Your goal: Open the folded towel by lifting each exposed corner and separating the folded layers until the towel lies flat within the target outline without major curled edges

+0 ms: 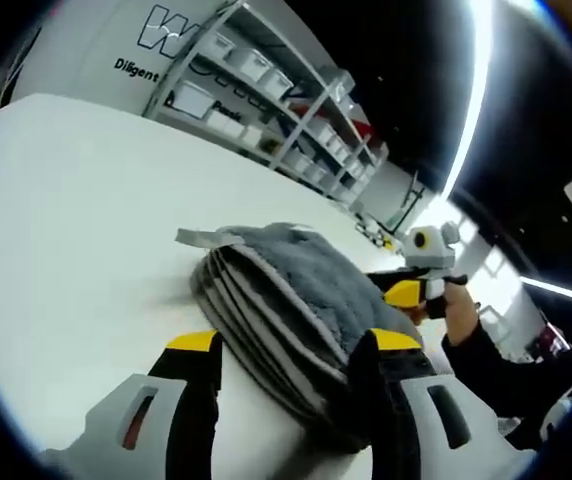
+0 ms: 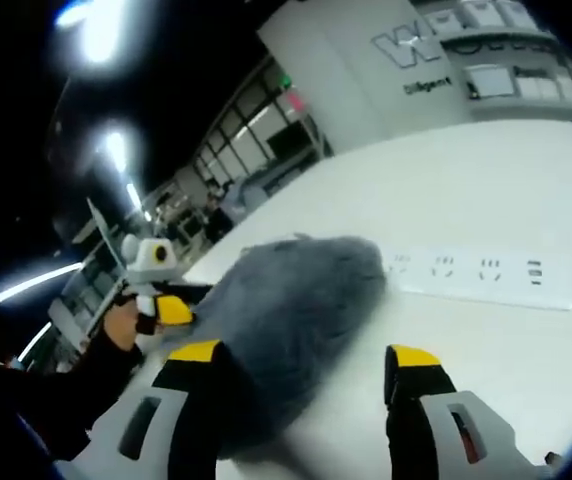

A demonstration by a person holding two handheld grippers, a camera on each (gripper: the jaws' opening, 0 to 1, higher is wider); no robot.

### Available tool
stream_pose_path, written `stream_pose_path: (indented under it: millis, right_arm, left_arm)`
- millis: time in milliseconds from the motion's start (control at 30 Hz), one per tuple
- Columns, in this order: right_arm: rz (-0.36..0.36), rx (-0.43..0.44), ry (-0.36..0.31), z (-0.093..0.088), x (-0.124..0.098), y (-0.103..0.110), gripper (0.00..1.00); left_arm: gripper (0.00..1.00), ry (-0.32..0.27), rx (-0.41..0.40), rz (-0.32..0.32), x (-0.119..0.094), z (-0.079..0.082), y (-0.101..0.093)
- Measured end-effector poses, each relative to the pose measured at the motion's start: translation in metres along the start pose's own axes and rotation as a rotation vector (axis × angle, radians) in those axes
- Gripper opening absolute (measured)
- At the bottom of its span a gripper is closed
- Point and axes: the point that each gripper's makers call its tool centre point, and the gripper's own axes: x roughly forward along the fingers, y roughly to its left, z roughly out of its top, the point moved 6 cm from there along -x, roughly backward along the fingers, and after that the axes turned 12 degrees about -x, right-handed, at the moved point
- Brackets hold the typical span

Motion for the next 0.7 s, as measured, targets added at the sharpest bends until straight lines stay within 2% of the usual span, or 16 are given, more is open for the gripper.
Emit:
stream_pose_path:
  millis: [100, 333, 467, 567, 700]
  right_arm:
    - [0.014, 0.012, 0.000, 0.000, 0.001, 0.002, 0.55]
    - [0.038, 0.030, 0.003, -0.004, 0.006, 0.008, 0.43]
    - [0.067, 0.031, -0.013, 0.004, 0.007, 0.003, 0.32]
    - [0.070, 0.029, -0.016, 0.007, 0.008, -0.002, 0.31]
    - [0.080, 0.023, -0.034, 0.002, 0.007, 0.004, 0.24]
  left_arm:
    - [0.46, 0.003, -0.005, 0.010, -0.002, 0.001, 0.004]
    - [0.39, 0.008, 0.007, 0.029, 0.000, 0.004, 0.006]
    - [0.34, -0.001, 0.004, 0.027, -0.001, 0.000, 0.003]
    - [0.32, 0.000, 0.004, 0.026, -0.001, -0.004, -0.001]
    - [0.28, -0.006, 0.009, 0.030, -0.002, -0.007, -0.003]
